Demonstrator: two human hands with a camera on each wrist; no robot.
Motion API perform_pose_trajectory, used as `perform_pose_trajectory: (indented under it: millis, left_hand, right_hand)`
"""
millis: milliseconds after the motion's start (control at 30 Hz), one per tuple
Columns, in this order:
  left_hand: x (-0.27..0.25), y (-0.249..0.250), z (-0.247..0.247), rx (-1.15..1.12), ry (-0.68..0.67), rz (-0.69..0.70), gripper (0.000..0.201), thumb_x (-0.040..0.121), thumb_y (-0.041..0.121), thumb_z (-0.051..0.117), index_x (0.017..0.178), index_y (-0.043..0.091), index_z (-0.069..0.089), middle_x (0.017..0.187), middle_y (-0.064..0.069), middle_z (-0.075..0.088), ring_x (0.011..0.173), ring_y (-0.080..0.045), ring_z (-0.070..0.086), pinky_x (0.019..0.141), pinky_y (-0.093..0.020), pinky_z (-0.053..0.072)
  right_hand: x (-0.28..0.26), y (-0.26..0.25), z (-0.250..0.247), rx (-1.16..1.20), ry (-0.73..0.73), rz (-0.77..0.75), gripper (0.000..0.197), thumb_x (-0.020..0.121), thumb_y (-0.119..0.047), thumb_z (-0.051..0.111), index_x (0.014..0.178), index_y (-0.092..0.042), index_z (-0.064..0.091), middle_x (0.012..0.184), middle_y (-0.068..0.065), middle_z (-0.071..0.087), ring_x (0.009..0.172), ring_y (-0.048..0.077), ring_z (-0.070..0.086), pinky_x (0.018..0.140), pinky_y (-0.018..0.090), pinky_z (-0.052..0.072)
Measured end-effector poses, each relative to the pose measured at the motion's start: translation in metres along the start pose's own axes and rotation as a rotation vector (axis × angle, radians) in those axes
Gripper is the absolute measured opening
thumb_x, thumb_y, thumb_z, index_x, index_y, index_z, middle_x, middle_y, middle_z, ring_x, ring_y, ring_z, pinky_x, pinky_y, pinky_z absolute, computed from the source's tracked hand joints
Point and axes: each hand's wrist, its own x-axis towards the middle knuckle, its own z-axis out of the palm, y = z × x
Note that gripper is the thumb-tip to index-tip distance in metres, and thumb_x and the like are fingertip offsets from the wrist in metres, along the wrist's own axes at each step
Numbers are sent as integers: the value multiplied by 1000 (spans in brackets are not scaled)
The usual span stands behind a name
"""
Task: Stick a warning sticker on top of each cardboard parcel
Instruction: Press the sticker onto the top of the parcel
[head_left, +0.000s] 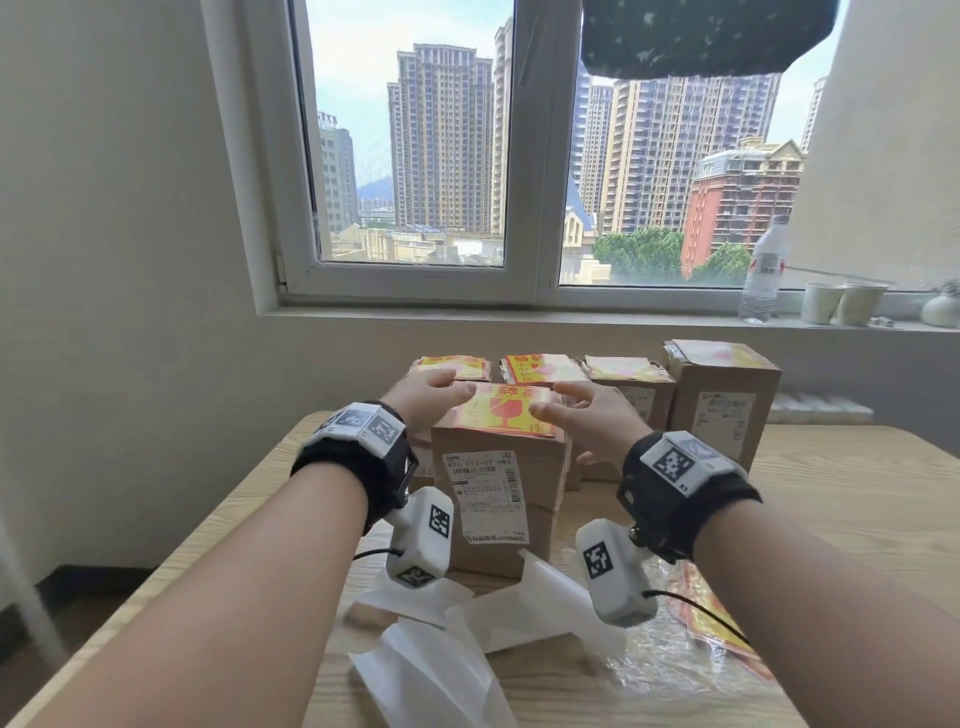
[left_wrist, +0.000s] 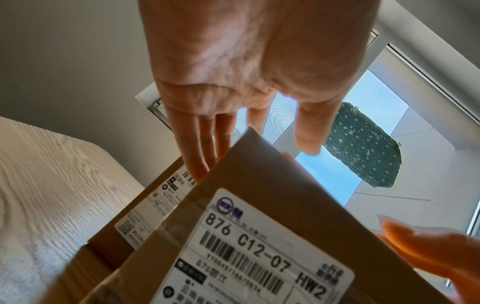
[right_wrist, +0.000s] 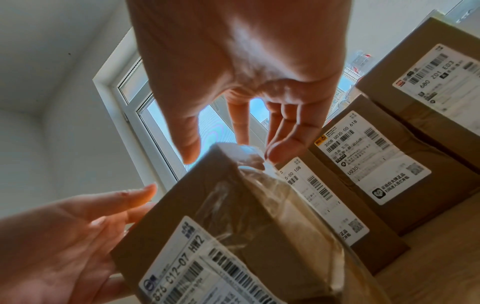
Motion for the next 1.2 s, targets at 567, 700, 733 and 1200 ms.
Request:
perform_pose_trajectory:
  millis: [567, 700, 733, 1200]
  left_hand:
    - [-15, -28, 15, -268, 90, -158, 49, 96, 45, 43, 121, 5, 57, 121, -14, 63, 108, -30, 61, 99, -48, 47]
    - [-31, -17, 11, -341, 70, -156, 32, 99, 26, 45, 118, 4, 58, 106, -12, 58, 94, -27, 58, 85, -45, 54]
    - [-35, -14, 8, -357, 53, -151, 30, 100, 27, 44, 116, 7, 59, 105, -12, 59, 92, -26, 58, 80, -43, 54]
    - [-73, 1, -57, -492, 330, 33, 39, 96, 38, 48, 118, 6, 52, 110, -12, 65, 91, -23, 63, 83, -42, 54]
  right_hand:
    - [-35, 10, 3, 18, -32, 29, 62, 88, -56, 56, 127, -9, 59, 100, 1, 62, 95, 18, 65, 85, 39, 58]
    - [-44, 6, 0, 42, -17, 0, 63, 87, -54, 58, 132, -9, 56, 120, 6, 64, 103, 20, 62, 90, 39, 56]
    - [-47, 2, -2, 61, -9, -14, 62, 87, -53, 59, 132, -9, 56, 121, 6, 63, 103, 20, 62, 89, 38, 56]
    - [-61, -62, 1, 314, 90, -153, 47, 80, -40, 72, 115, -10, 60, 112, 9, 67, 97, 24, 68, 87, 44, 57]
